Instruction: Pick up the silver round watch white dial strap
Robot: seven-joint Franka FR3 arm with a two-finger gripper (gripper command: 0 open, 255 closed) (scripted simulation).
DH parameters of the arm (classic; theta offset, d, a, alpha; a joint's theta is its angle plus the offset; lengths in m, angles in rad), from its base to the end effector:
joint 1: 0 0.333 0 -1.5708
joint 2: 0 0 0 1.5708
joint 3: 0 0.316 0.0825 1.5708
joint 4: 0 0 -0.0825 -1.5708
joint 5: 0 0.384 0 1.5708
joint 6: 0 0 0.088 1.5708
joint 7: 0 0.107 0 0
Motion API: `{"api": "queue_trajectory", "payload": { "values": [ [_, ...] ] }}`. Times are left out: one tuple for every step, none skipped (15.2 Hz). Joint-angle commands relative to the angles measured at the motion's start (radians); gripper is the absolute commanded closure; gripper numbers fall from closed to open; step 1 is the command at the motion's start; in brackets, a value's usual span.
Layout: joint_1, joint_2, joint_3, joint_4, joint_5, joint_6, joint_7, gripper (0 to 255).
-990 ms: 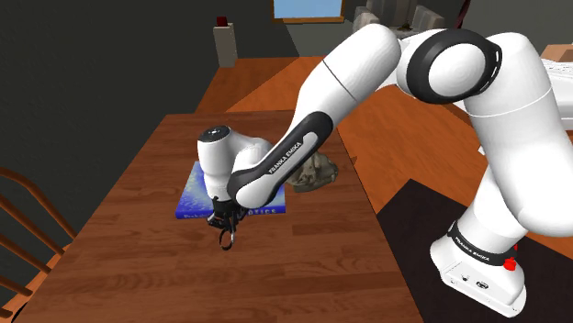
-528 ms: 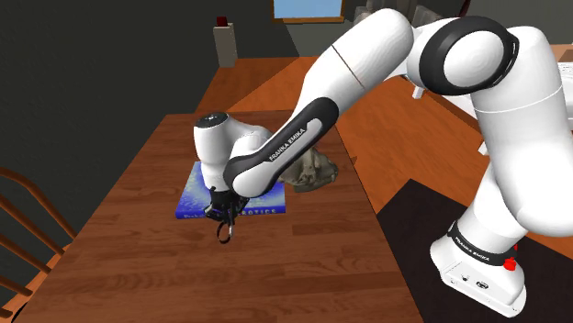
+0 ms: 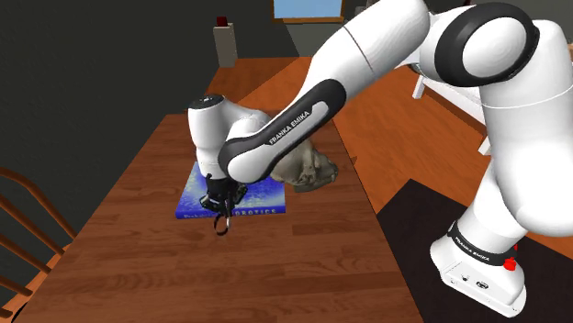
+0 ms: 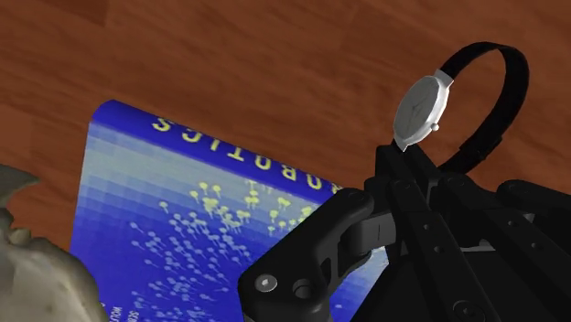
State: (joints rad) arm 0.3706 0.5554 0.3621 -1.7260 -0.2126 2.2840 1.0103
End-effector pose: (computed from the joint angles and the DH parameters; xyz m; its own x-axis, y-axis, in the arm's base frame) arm 0.5189 0.4270 0.2835 0.9809 -0.1944 0.0063 -0.1939 -0.9797 -0.0505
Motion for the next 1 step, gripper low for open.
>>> {"api": "queue_trajectory", "payload": {
  "values": [
    [0.000,-0.003,0.001,0.002,0.001,-0.005,0.000,255]
  ]
}}
